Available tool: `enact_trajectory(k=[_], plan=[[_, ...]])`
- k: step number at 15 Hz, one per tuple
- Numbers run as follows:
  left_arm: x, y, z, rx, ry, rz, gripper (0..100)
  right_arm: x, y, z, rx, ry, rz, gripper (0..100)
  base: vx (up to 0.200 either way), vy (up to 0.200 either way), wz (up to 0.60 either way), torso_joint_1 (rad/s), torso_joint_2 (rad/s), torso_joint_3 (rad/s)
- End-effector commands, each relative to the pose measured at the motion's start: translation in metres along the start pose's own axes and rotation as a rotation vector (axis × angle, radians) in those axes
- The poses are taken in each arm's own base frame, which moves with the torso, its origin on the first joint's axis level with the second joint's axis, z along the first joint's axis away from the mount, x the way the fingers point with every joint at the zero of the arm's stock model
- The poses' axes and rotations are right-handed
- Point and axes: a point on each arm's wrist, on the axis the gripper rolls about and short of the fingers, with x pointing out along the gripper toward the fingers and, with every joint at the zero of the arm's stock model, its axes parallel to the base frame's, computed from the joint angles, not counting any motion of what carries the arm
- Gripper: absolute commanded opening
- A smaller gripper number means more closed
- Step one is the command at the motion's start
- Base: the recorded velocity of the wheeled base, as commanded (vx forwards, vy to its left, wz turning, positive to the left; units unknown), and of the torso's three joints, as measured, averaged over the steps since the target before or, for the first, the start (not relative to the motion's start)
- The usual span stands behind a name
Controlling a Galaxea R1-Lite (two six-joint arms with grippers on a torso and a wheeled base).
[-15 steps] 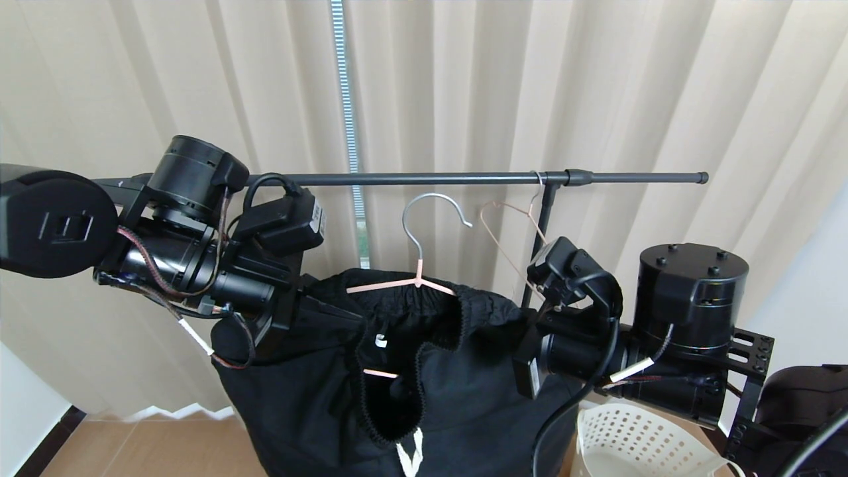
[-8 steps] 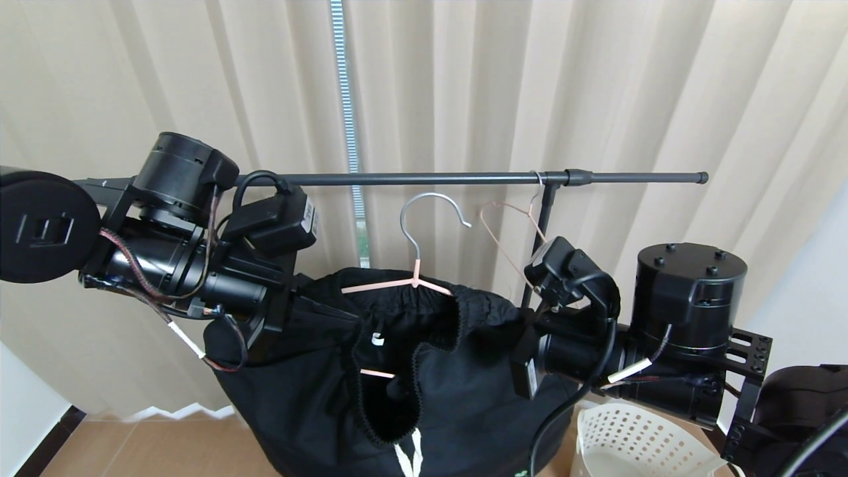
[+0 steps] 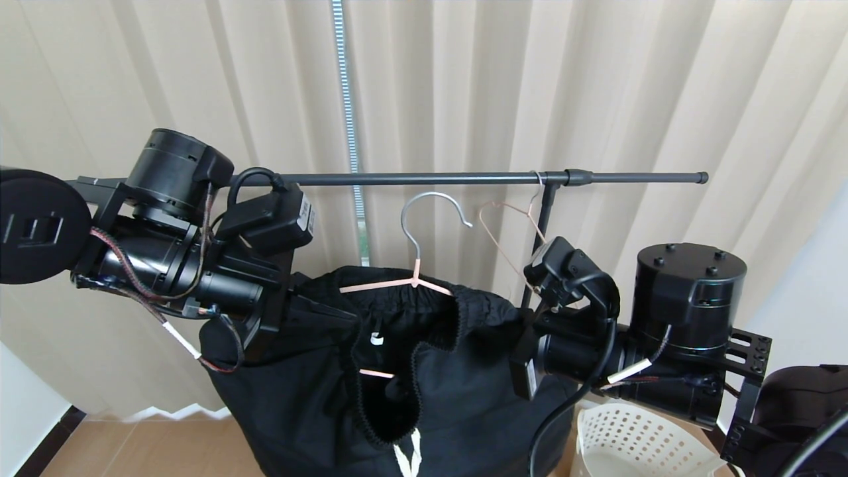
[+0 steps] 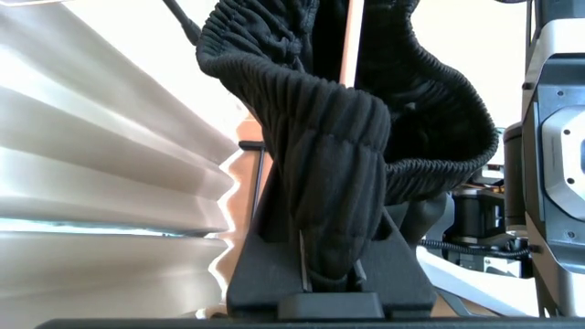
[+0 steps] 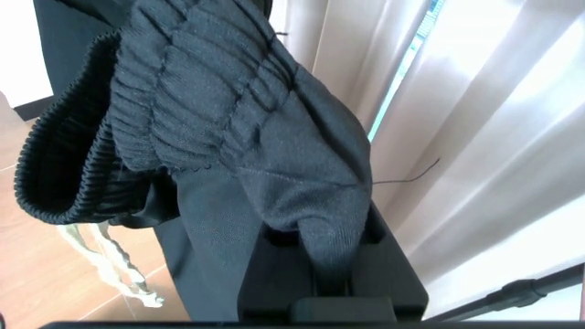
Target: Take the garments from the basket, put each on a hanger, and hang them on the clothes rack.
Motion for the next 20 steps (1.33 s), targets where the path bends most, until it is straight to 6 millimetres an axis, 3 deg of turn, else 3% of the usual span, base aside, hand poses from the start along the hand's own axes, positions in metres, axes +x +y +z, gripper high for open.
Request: enact_trajectory(k=[1, 3, 4, 7, 11, 14, 17, 20], plan=[[-0.001, 0.000, 0.000, 0.001, -0.001, 0.004, 0, 0.000, 0.000, -0.001, 0.000, 0.004, 0.002, 0, 0.000, 0.000, 0.00, 0.000, 0.00, 0.000], [-0.001, -0.001, -0.002, 0.003, -0.004, 0.008, 0, 0.001, 0.000, -0.002, 0.001, 0.008, 0.000, 0, 0.000, 0.000, 0.00, 0.000, 0.00, 0.000], [0.000, -0.001, -0.003, 0.007, -0.009, 0.014, 0, 0.000, 0.000, -0.002, 0.001, 0.009, 0.001, 100, 0.000, 0.000, 0.00, 0.000, 0.00, 0.000], [0.001, -0.002, -0.008, 0.034, -0.039, 0.062, 0, -0.002, -0.001, -0.002, -0.013, 0.011, -0.005, 100, 0.000, 0.000, 0.00, 0.000, 0.00, 0.000], [-0.010, -0.006, -0.014, 0.043, -0.069, 0.136, 0, -0.012, -0.019, -0.005, -0.045, 0.014, -0.027, 100, 0.000, 0.000, 0.00, 0.000, 0.00, 0.000], [-0.018, -0.011, -0.018, 0.046, -0.076, 0.168, 0, -0.034, -0.030, -0.005, -0.080, -0.024, 0.084, 100, 0.000, 0.000, 0.00, 0.000, 0.00, 0.000], [-0.021, -0.017, -0.021, 0.043, -0.088, 0.187, 0, -0.043, -0.038, -0.008, -0.068, -0.044, 0.185, 100, 0.000, 0.000, 0.00, 0.000, 0.00, 0.000], [-0.025, -0.024, -0.026, 0.029, -0.130, 0.241, 0, -0.052, -0.064, -0.018, -0.026, -0.062, 0.313, 100, 0.000, 0.000, 0.00, 0.000, 0.00, 0.000]])
